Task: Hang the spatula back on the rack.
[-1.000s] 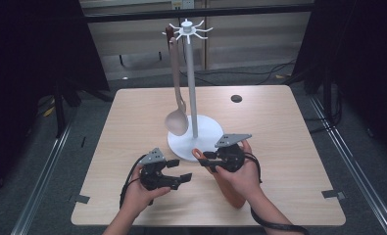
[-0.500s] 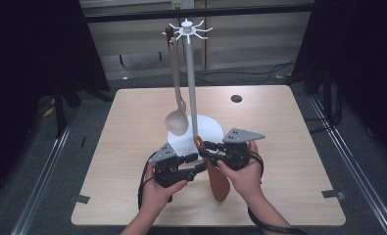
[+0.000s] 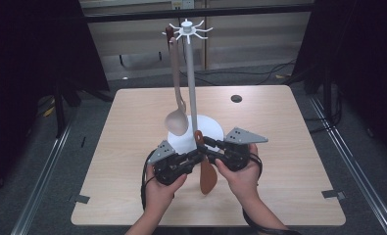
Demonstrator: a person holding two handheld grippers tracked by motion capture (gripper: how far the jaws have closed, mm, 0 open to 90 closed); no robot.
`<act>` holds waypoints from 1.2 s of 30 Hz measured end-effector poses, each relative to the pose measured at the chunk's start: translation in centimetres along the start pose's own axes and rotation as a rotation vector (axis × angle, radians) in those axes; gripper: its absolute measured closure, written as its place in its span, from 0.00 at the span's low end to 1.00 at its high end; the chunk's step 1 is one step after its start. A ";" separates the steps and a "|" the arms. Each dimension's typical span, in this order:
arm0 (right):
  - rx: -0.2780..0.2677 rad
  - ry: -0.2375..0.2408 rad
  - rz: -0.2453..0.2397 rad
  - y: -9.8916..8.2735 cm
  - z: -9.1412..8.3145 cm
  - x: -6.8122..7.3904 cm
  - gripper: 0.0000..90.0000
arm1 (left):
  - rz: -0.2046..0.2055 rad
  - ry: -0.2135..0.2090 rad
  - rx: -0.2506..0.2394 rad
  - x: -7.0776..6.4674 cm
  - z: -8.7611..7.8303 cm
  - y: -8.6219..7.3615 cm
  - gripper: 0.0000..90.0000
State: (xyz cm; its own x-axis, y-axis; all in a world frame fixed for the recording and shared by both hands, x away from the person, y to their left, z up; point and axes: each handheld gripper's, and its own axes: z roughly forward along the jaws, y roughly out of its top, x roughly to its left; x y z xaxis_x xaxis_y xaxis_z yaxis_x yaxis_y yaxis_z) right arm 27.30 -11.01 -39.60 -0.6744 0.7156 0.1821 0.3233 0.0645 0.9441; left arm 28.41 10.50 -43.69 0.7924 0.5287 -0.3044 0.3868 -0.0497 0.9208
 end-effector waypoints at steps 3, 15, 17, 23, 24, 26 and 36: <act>-0.002 -0.010 0.003 0.1 0.0 0.1 0.74 | 0.000 0.007 -0.005 0.0 0.0 0.0 0.83; -0.031 -0.027 0.006 0.8 0.0 0.6 0.74 | 0.032 0.013 -0.057 -0.2 0.3 0.2 0.89; -0.034 -0.023 0.009 0.8 0.0 0.6 0.74 | 0.046 0.012 -0.048 -0.1 0.2 0.3 0.89; -0.042 -0.021 0.026 0.7 0.1 0.7 0.74 | 0.052 0.006 -0.028 0.0 0.0 0.7 0.92; -0.047 -0.021 0.035 0.7 0.1 0.7 0.74 | 0.055 0.012 -0.026 -0.1 -0.1 0.8 0.92; -0.050 -0.012 0.051 0.7 0.2 0.6 0.74 | 0.073 0.019 -0.014 0.0 -0.2 1.0 0.92; -0.052 0.001 0.051 0.1 -0.5 -0.2 0.40 | 0.052 -0.010 -0.020 0.3 -0.8 1.9 0.92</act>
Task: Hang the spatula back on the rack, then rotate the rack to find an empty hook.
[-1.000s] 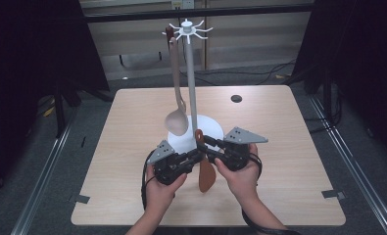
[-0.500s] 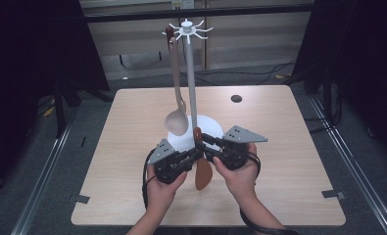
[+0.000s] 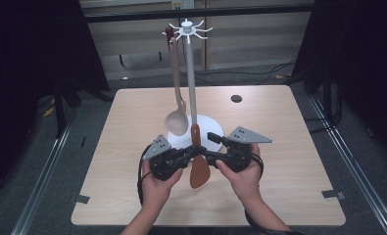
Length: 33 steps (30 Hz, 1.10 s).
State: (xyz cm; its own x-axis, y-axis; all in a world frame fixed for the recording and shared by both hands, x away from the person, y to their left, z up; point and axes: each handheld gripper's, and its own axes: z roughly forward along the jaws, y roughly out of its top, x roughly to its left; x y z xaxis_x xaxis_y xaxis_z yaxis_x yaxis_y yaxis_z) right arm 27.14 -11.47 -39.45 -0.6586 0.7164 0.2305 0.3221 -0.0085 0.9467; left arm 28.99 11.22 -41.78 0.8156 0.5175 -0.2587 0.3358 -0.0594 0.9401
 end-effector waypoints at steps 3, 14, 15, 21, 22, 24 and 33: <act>0.012 -0.015 -0.012 -0.3 -0.6 -0.7 0.35 | -0.009 0.004 0.014 0.1 -0.1 0.0 0.92; 0.079 -0.098 -0.030 -2.3 -2.7 -3.6 0.18 | -0.045 -0.088 0.052 1.0 -0.4 1.7 0.92; 0.080 -0.099 -0.025 -2.4 -2.8 -3.8 0.17 | -0.044 -0.092 0.049 1.0 -0.4 1.9 0.92; 0.085 -0.104 -0.023 -2.9 -3.3 -4.5 0.12 | -0.026 -0.097 0.027 1.4 -0.8 3.6 0.92; 0.089 -0.109 -0.027 -3.0 -3.3 -4.6 0.11 | -0.022 -0.101 0.024 1.5 -0.8 3.8 0.92; 0.099 -0.112 -0.027 -3.3 -3.5 -4.7 0.09 | -0.019 -0.102 0.022 1.6 -0.9 4.3 0.92; 0.138 -0.120 -0.046 -3.8 -4.0 -5.2 0.04 | 0.015 -0.139 -0.005 1.3 -1.1 6.8 0.92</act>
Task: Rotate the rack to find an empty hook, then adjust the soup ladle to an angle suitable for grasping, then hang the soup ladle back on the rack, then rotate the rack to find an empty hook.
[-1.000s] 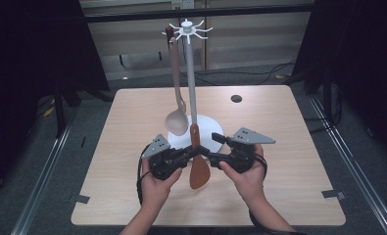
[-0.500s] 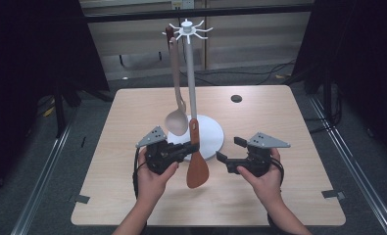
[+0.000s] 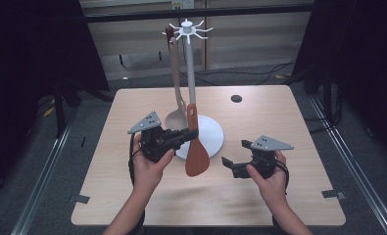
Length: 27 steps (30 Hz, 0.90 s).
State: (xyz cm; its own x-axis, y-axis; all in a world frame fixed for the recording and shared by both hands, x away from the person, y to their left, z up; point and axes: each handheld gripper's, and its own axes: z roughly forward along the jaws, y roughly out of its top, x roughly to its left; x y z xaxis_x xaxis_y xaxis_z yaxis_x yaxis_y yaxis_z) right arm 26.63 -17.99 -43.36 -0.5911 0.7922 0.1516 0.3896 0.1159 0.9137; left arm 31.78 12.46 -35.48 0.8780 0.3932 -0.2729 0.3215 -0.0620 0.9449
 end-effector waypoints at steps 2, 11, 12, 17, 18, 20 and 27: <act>0.010 -0.002 -0.004 -0.1 0.1 -0.1 0.04 | 0.004 -0.009 -0.018 0.0 0.0 0.6 0.92; 0.013 -0.007 -0.003 -0.2 0.0 -0.2 0.04 | 0.025 -0.014 -0.052 0.1 -0.3 2.2 0.92; 0.015 -0.005 -0.007 -0.2 0.0 -0.3 0.04 | 0.029 -0.013 -0.050 0.1 -0.2 2.4 0.92; 0.017 -0.002 -0.008 -0.3 0.0 -0.3 0.04 | 0.044 -0.017 -0.058 0.2 -0.1 3.1 0.92; 0.018 -0.002 -0.009 -0.2 0.0 -0.3 0.04 | 0.035 -0.015 -0.069 0.2 -0.1 3.2 0.92; 0.014 -0.003 -0.004 -0.2 -0.1 -0.3 0.04 | 0.037 -0.019 -0.075 0.3 -0.1 3.4 0.92; 0.015 0.001 -0.005 -0.2 0.0 -0.4 0.04 | 0.040 -0.014 -0.114 0.5 -0.4 4.3 0.92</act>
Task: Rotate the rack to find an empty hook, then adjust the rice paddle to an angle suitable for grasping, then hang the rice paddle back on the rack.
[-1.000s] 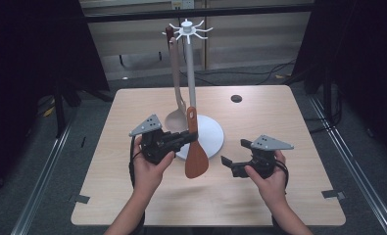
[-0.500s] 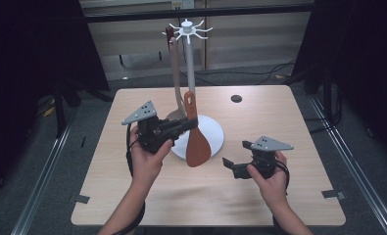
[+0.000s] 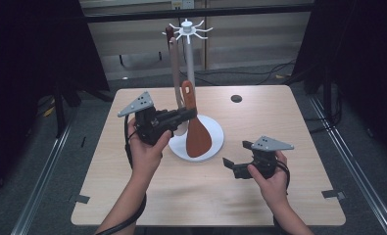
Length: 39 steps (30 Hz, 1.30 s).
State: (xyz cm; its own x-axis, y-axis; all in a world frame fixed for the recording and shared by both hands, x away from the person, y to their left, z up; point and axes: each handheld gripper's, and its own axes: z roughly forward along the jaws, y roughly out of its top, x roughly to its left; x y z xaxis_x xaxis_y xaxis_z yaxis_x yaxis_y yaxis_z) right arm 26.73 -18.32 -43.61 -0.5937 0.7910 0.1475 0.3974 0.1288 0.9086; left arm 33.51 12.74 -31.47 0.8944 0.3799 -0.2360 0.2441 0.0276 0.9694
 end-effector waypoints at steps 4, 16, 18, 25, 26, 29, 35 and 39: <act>-0.002 0.002 -0.005 0.1 0.0 0.0 0.04 | 0.002 0.003 -0.020 0.1 0.0 0.5 0.92; 0.007 -0.003 -0.008 0.1 -0.2 0.0 0.04 | 0.002 0.001 -0.086 0.2 0.6 2.2 0.92; 0.004 -0.003 -0.009 0.1 -0.2 -0.1 0.04 | 0.005 -0.001 -0.088 0.3 0.7 2.5 0.92; -0.001 -0.001 -0.011 0.2 -0.3 -0.1 0.04 | 0.003 0.000 -0.124 0.5 0.8 3.2 0.92; -0.002 -0.003 -0.011 0.2 -0.3 -0.1 0.04 | -0.002 0.001 -0.128 0.5 0.9 3.4 0.92; 0.002 -0.002 -0.006 0.2 -0.2 -0.2 0.04 | -0.003 0.000 -0.132 0.7 1.1 3.6 0.92; -0.002 0.001 -0.011 0.2 -0.3 -0.2 0.04 | -0.003 -0.007 -0.150 0.7 1.5 3.9 0.92; 0.000 -0.001 -0.003 0.1 -0.3 -0.3 0.04 | 0.002 -0.006 -0.151 1.0 1.7 4.0 0.92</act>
State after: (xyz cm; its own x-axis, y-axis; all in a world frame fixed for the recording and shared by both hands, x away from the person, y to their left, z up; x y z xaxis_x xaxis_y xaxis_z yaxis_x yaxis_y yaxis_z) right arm 26.77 -18.69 -43.43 -0.5943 0.7912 0.1440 0.3956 0.1317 0.9090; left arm 35.97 11.68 -27.97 0.8973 0.3742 -0.2342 0.1838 0.1655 0.9689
